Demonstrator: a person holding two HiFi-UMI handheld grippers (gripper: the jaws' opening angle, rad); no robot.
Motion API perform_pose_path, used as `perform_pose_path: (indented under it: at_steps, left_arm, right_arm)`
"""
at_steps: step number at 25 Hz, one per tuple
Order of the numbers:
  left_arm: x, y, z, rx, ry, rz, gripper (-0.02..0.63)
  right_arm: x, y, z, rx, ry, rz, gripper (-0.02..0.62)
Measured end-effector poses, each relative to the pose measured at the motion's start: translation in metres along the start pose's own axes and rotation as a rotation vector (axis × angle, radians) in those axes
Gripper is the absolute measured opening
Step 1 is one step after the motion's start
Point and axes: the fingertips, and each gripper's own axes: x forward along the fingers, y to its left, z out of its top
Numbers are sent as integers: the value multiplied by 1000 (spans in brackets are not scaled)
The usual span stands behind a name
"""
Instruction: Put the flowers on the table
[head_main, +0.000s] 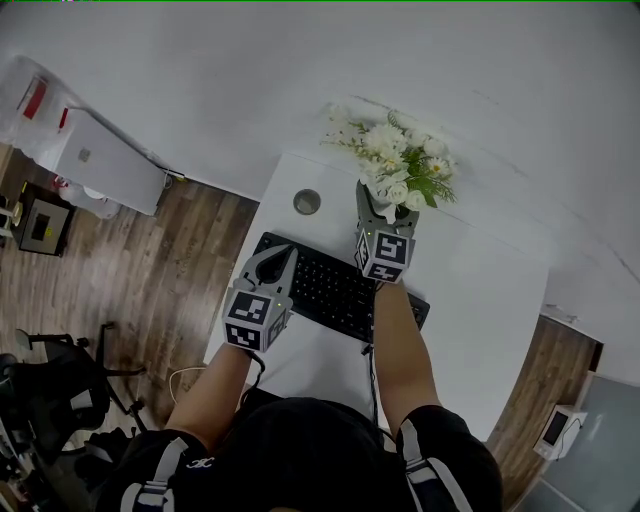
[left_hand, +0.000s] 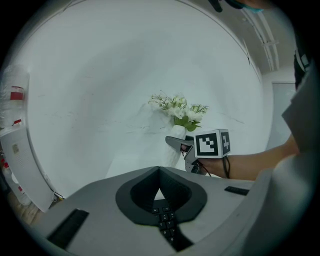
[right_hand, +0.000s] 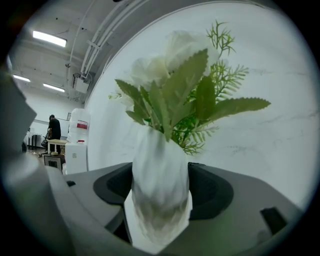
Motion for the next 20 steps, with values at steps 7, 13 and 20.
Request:
perform_pose_path:
  at_steps: [7,13,20]
  left_arm:
    - [4,-4,-2,-2,3,-17,6]
    - [-3,-14,3,9,-11,-20,6]
    - [-23,-25,8,22,-25,-9,6]
  right_arm:
    - [-3,5,-4,-28,4,-19,354]
    - [-15,4,-8,-3,30,-7,403]
    - [-42,7,3,4,32,-8,403]
